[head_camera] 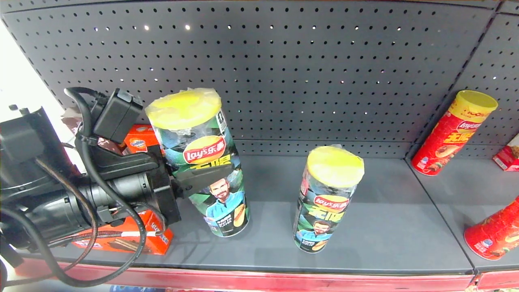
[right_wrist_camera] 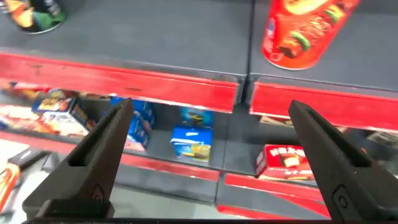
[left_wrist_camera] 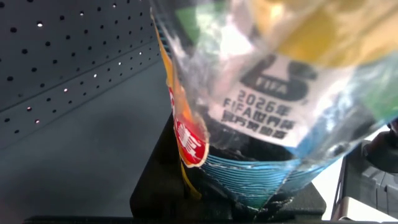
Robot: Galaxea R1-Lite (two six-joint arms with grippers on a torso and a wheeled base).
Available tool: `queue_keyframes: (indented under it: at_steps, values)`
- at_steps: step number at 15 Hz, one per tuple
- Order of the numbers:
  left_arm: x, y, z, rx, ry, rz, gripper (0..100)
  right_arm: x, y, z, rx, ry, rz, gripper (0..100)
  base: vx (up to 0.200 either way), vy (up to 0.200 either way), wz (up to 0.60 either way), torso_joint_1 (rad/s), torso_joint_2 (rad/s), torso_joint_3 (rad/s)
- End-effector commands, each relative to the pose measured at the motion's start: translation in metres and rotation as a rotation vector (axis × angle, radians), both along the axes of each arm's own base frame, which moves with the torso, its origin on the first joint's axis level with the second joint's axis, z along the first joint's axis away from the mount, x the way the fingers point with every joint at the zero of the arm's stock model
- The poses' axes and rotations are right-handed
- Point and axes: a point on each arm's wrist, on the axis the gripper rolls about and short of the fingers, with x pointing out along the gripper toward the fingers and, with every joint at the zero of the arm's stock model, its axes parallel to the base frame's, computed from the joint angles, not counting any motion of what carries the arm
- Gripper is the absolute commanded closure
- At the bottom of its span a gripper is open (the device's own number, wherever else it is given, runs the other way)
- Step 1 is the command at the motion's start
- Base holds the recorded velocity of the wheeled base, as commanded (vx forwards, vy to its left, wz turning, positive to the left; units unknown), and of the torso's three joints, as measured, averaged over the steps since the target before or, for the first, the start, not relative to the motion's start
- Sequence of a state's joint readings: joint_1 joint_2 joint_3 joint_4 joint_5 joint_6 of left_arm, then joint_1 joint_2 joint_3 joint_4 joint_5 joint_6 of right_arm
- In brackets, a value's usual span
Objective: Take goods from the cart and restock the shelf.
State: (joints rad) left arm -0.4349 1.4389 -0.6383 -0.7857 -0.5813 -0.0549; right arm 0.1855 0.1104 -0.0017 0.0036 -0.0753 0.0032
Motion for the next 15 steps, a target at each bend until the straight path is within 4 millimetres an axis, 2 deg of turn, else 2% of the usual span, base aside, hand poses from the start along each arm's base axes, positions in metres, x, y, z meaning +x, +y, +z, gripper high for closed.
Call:
queue_keyframes:
  at_steps: [1,7,10,15]
  values:
    - [0.001,0.0,-0.002,0.003,0.008,-0.001,100,0.002,0.002,0.0,-0.008,0.034,-0.093,0,0.0,0.0,0.0,0.0,0.0,0.0]
    - [-0.005,-0.011,-0.002,0.006,0.008,-0.059,100,-0.001,0.001,-0.001,-0.006,-0.005,-0.108,0,0.0,0.0,0.0,0.0,0.0,0.0]
    - [0.009,-0.02,-0.013,0.023,0.031,-0.055,100,-0.004,0.003,-0.001,-0.003,-0.042,-0.2,0,0.0,0.0,0.0,0.0,0.0,0.0]
    - [0.029,-0.031,-0.018,0.03,0.051,-0.042,100,-0.009,0.003,-0.002,0.006,-0.109,-0.183,0,0.0,0.0,0.0,0.0,0.0,0.0]
